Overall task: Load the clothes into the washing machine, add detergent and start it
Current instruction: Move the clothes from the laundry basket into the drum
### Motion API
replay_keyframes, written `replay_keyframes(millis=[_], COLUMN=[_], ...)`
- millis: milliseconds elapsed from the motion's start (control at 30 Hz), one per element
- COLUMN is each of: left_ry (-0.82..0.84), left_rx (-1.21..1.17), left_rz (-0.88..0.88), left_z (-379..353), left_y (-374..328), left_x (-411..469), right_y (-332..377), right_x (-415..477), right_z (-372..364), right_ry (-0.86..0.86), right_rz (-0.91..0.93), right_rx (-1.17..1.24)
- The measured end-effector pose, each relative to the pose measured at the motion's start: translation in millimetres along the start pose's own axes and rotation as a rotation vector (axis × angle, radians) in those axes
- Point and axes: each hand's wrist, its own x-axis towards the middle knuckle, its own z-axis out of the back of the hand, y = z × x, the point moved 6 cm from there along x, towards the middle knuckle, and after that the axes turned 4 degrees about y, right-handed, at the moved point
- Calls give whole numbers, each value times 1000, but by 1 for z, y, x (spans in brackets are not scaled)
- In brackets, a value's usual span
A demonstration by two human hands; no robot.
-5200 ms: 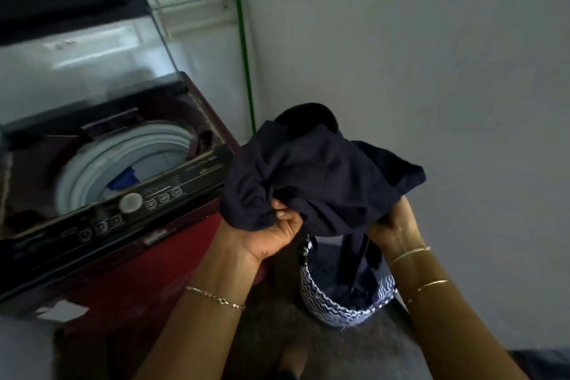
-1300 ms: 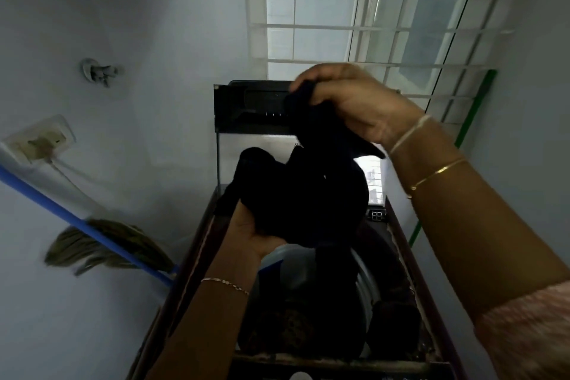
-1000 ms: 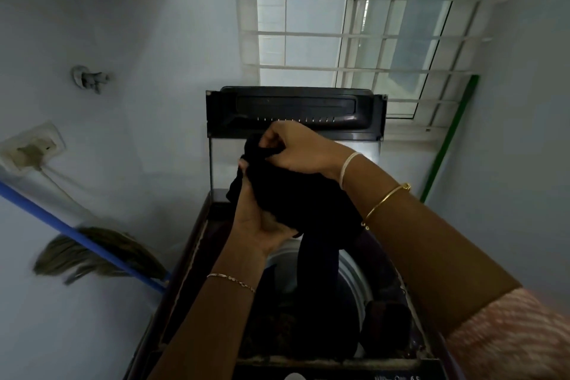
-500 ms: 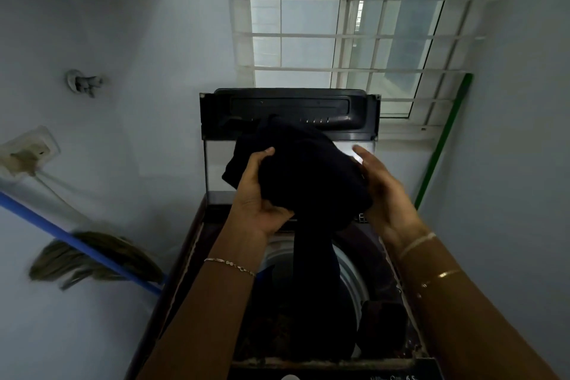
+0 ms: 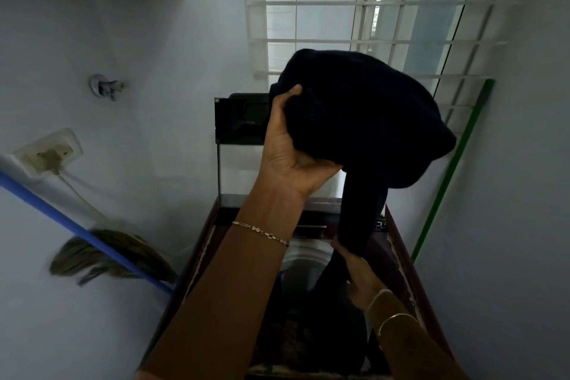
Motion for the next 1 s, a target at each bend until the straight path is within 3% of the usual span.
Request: replay_keyframes(millis=[100, 167, 267, 400, 500, 667, 733, 833, 933, 1000], left_ry=[-19, -46, -104, -272, -338, -396, -381, -380, -372, -376], left_rx=[28, 46, 57, 134, 180, 173, 188, 200, 233, 225], left_rz=[-58, -79, -65, -31, 37, 158, 194, 242, 257, 240], left_z=[13, 31, 67, 124, 150, 171, 173, 172, 169, 170], left_y=[-18, -28, -34, -31, -17, 17, 30, 49, 63, 69], left_x=[-1, -5, -14, -23, -29, -30, -28, -26, -24, -22], right_y=[12, 26, 63, 103, 149, 208, 215, 218, 211, 198], right_x=[-7, -7, -19, -21, -30, -55, -57, -57, -63, -65], right_z=[1, 11, 15, 26, 24, -32, -68, -113, -153, -168], right_ry=[90, 19, 49, -129, -234, -128, -20, 6, 27, -102], right_rz=[-86, -41, 96, 178, 351, 653, 679, 767, 917, 963], right_rx=[312, 397, 508, 414, 350, 207, 78, -351, -969, -1470])
